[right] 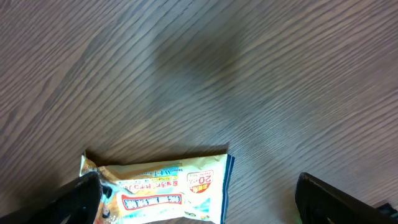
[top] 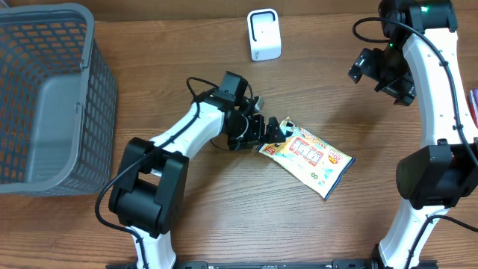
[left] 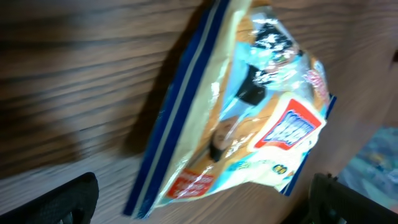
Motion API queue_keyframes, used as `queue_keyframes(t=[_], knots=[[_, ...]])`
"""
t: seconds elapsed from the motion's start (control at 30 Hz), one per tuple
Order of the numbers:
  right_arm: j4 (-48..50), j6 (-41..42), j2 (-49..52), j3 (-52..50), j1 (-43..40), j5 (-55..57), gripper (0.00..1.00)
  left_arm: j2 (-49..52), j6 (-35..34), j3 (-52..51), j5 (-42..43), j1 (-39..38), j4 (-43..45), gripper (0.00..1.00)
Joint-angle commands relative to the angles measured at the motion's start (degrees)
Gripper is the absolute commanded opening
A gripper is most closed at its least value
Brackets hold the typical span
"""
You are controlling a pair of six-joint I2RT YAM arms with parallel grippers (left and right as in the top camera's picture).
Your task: Scan the item barcode
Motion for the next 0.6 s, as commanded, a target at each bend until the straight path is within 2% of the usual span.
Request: queue_keyframes(t=[0.0,0.4,0.5,0.57], knots=[[0.07,-3.72,-0.52,-0.31,0.04,-1.20,1.00,0.31,-4.39,-0.68,0.61,-2.03,1.92,1.00],[0.07,-7.45,-0.42,-0.35,-0.22,-3.21,1.00,3.65,-12.09,-1.36,-2.93,-5.42,4.81,1.00],[0.04,-12.83,-0.42,-0.63,-0.22,-8.96,1.00,6.99,-12.02,-1.36,-1.11,-5.77,7.19,1.00],[0.04,-13.60,-0.42,-0.63,-0.22,-10.36,1.00,9.35,-11.80,-1.36,2.97,-5.79,9.42,0.99]])
